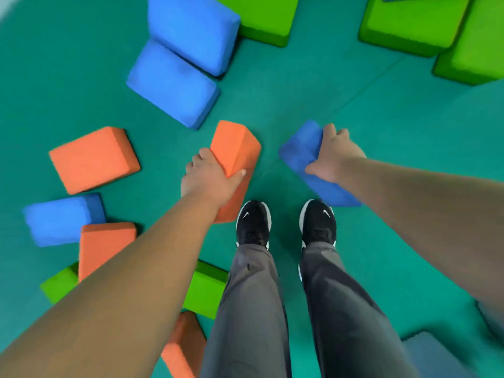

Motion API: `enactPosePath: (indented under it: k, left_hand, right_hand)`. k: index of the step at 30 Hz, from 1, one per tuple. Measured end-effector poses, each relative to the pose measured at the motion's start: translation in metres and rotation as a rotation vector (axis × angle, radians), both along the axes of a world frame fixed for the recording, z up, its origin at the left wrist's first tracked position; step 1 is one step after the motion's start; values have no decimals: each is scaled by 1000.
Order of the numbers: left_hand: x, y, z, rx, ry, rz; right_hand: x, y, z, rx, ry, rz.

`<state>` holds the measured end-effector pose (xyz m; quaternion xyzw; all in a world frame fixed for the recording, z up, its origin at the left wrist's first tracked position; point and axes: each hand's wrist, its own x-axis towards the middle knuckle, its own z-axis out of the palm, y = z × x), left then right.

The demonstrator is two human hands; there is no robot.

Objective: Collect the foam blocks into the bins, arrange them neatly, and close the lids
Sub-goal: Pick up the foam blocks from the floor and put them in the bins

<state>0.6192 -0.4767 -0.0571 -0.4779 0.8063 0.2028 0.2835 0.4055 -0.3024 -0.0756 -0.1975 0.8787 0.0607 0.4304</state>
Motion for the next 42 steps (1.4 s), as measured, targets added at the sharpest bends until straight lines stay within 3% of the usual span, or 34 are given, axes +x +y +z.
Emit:
enactPosePath:
  k: [8, 16, 21, 29, 35, 42]
  left_hand:
    - [-98, 15, 38, 36, -45, -333]
    - [-149, 99, 62, 37, -145, -818]
    - [-147, 184, 56, 60, -163, -1002]
    - [-92, 349, 69, 103, -184, -1277]
    - [-56, 487, 127, 164, -93, -1455]
    - [-42, 636, 199, 250, 73, -1536]
  right_hand:
    - [-17, 106, 50, -12, -9, -473]
    - [70, 241, 97, -114, -27, -774]
    - [150, 332, 91, -92, -116, -962]
    - [271, 446, 103, -158, -72, -1276]
    - [336, 530, 157, -365, -28, -1584]
    - [396, 628, 220, -605, 176, -2044]
